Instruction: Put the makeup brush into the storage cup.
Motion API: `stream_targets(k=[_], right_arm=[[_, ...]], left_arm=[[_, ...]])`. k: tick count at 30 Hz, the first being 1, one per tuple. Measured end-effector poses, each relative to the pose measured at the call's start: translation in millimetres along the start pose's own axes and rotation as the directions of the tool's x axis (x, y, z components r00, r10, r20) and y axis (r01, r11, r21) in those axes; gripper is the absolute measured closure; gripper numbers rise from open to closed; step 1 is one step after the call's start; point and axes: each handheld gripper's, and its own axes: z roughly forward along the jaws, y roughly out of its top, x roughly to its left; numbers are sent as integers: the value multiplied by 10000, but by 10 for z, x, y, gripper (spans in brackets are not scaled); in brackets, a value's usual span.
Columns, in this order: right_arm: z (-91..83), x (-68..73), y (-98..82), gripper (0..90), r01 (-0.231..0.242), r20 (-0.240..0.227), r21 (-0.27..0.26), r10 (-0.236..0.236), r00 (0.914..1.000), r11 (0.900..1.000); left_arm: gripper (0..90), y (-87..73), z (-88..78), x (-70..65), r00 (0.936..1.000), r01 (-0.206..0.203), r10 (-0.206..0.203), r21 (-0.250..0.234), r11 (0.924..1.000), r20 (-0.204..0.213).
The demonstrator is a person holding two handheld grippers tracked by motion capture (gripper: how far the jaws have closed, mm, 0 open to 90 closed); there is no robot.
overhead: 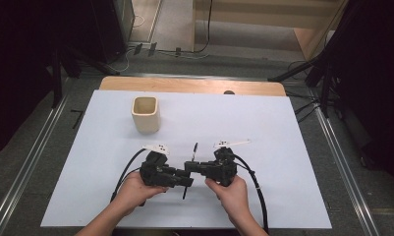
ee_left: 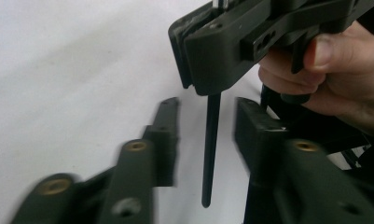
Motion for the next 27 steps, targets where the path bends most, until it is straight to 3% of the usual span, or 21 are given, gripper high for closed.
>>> stream_targets(k=[8,20,27], right_arm=[[0,12,0,859,57,-32,-65,-57,10000,10000],[6,14,-2,859,27,18,-49,-27,10000,10000],[-2,3,4,858,-124,-37,-84,124,9999,9999]], left_arm=[[796,6,-7,5,10000,-17,18,-70,10000,60],[850,16,-5,-18,10000,-2,2,-193,9998,9],[852,34,-4,-15,9997,212,-210,-147,9997,137]])
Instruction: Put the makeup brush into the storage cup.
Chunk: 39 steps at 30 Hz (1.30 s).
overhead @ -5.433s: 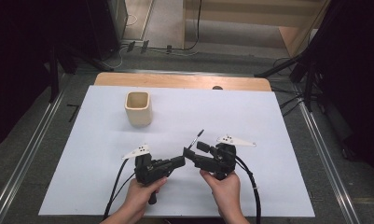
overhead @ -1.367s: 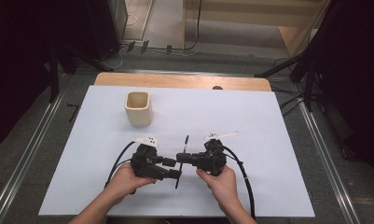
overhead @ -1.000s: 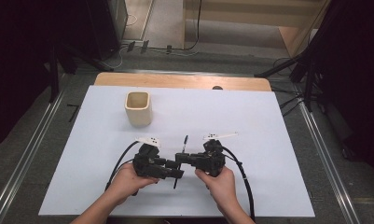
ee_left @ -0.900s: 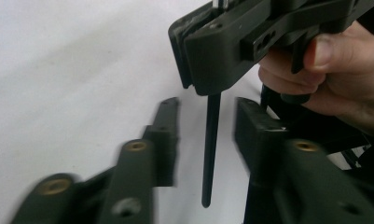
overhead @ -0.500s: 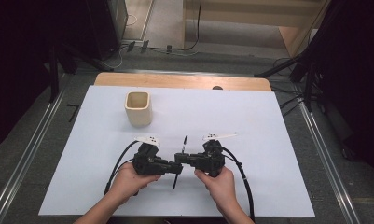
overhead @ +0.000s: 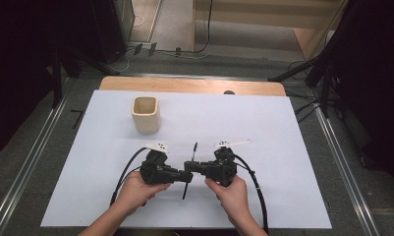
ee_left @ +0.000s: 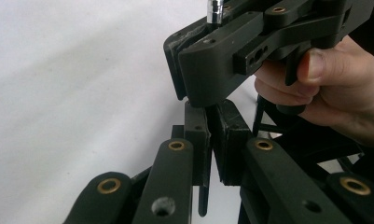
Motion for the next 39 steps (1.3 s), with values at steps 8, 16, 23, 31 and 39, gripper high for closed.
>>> stream_targets(k=[8,16,23,31,39], right_arm=[[-21,-4,9,747,4,97,-128,-3,10000,9999],[-43,9,20,532,228,253,-388,-219,9994,9990],[-121,45,30,432,824,673,-676,-779,9947,9943],[-172,49,32,361,1422,929,-753,-1351,9865,9870],[-266,20,40,317,2042,1499,-773,-1911,9701,9759]], left_arm=[[852,7,-20,18,9999,51,-51,-55,10000,-93],[851,15,-61,40,9997,190,-192,-130,9997,-120],[850,12,-74,51,9993,229,-232,-106,9997,-281],[850,24,-110,67,9991,174,-172,45,9998,-382],[850,33,-158,78,9986,146,-144,32,9999,-518]])
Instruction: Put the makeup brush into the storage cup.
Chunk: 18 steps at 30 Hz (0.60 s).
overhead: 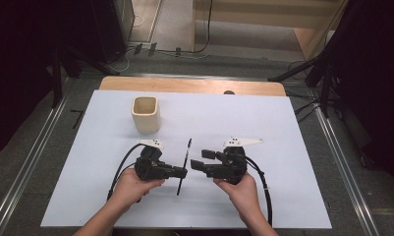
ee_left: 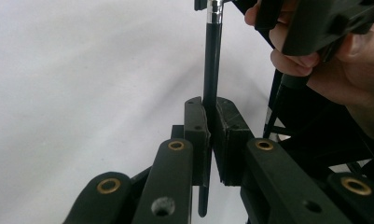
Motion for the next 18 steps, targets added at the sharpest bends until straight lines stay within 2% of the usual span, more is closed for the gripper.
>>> stream_targets(k=[5,7,10,13,18], right_arm=[[-35,-22,3,307,248,251,161,-252,9994,9996],[-41,-31,0,308,517,403,243,-527,9978,9984],[-27,-23,-18,275,1052,661,487,-1083,9919,9933],[-10,-18,-36,244,1588,769,939,-1662,9831,9828],[-8,-23,-50,243,1736,1122,1236,-1876,9758,9770]], left_arm=[[850,6,-21,7,10000,7,-7,-37,10000,-65],[850,7,-24,9,10000,15,-15,-34,10000,-85],[850,9,-28,5,10000,-11,11,27,10000,-91],[850,11,-30,1,9999,-91,91,35,10000,-90],[850,10,-36,-2,9999,-112,112,29,9999,-104]])
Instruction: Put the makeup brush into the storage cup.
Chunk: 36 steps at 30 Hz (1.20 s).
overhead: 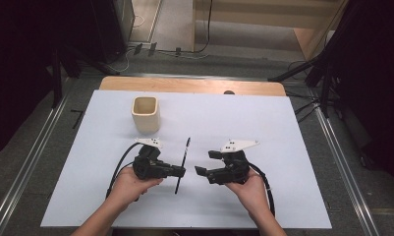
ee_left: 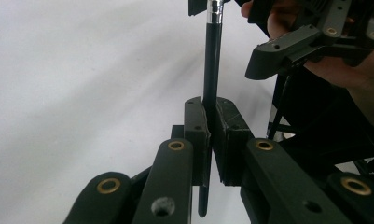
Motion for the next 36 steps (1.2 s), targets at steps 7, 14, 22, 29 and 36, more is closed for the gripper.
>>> stream_targets(k=[7,14,22,29,36], right_arm=[[-53,-54,-43,226,121,-77,154,-120,9999,9998],[-129,-131,-92,211,588,117,-53,-587,9982,9983],[-254,-208,-140,153,1373,-322,70,-1370,9900,9905],[-305,-227,-181,0,1431,70,440,-1435,9896,9887],[-413,-336,-316,0,1021,380,568,-1043,9938,9931]], left_arm=[[850,3,-21,2,9999,-104,104,-61,9999,-15],[850,2,-20,6,9999,-164,164,-35,9999,-31],[849,4,-45,12,9999,-148,147,-138,9998,-83],[849,3,-50,23,9998,-164,163,-167,9997,-90],[849,2,-60,34,9999,-145,144,-158,9998,-91]])
